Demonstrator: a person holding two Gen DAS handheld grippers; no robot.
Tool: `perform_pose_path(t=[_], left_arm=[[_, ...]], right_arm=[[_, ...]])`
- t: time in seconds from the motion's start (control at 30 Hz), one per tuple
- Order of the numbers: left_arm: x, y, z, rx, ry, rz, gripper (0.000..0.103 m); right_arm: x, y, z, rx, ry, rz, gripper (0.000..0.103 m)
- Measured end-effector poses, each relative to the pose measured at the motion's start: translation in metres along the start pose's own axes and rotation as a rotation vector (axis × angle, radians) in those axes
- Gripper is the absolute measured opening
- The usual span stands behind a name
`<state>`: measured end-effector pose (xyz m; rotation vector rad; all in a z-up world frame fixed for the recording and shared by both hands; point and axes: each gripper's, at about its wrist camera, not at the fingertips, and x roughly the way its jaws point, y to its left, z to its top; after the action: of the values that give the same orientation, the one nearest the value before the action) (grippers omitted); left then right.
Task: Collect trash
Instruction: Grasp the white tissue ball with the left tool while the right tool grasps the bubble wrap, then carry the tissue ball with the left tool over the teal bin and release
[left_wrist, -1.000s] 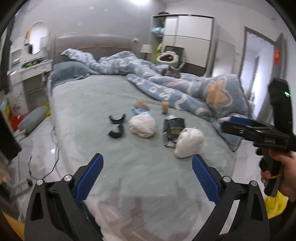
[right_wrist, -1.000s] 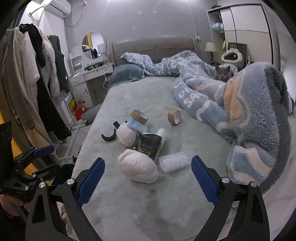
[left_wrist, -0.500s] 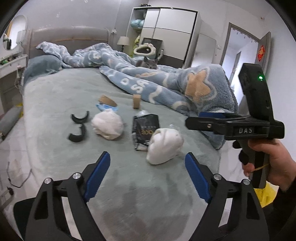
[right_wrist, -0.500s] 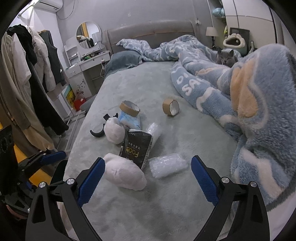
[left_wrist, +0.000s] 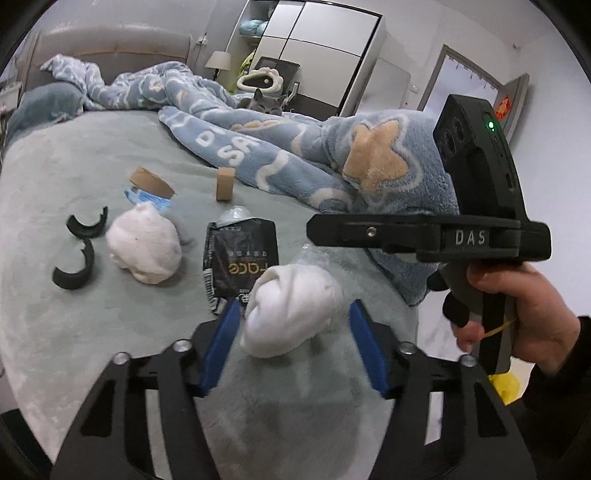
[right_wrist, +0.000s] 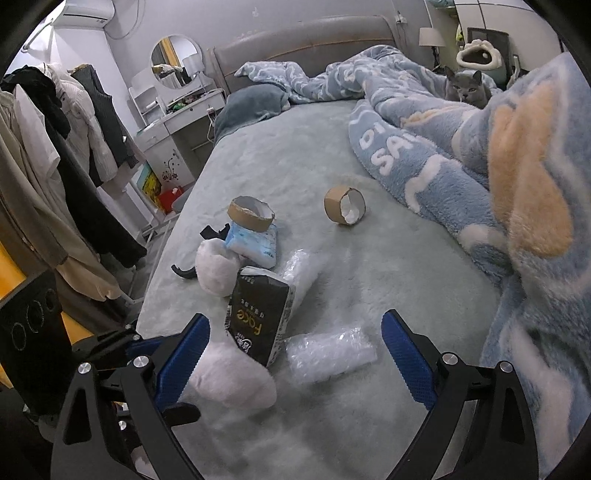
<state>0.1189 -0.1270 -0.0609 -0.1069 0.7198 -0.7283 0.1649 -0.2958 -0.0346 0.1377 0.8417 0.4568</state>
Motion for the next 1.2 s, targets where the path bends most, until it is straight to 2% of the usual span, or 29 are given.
perform_pose_path(t=[0.03,0.23,0.5,0.7,0.83,1.03,1.07,1.13,1.2], left_arm=[[0.002,0.001,0.000,-0.010,0.007,-0.007,0.051],[0.001,0.001,-0.002,-0.006,0.031,-0.041,0.039],[-0.019,0.004,-0.007,0.018,0.046,-0.036,0.035],[-0.037,0.015,-0.008,-0.002,0.041,0.013,0.034],[-0.052,0.017,-0.008,-0.007,0.025,0.039,0.034],[-0.071,0.025,-0.012,-0.037,0.007,0.090,0.034],[-0.074,0.026,-0.013,-0.039,0.008,0.102,0.034],[-0.081,0.027,-0.016,-0.041,0.005,0.120,0.034],[-0.088,0.030,-0.019,-0.049,0.004,0.142,0.034]], right_arm=[[0.002,0.000,0.000,-0.001,0.005,0.005,0.095],[0.009,-0.003,0.003,0.010,0.008,0.014,0.095],[0.011,0.003,-0.001,-0.028,0.032,-0.033,0.095],[0.014,0.008,-0.007,-0.081,0.042,-0.089,0.094],[0.020,0.009,-0.015,-0.097,0.072,-0.133,0.080],[0.031,0.011,-0.024,-0.099,0.102,-0.195,0.068],[0.031,0.012,-0.024,-0.101,0.101,-0.205,0.066],[0.030,0.012,-0.025,-0.095,0.089,-0.230,0.055],[0.025,0.011,-0.026,-0.070,0.069,-0.245,0.051]])
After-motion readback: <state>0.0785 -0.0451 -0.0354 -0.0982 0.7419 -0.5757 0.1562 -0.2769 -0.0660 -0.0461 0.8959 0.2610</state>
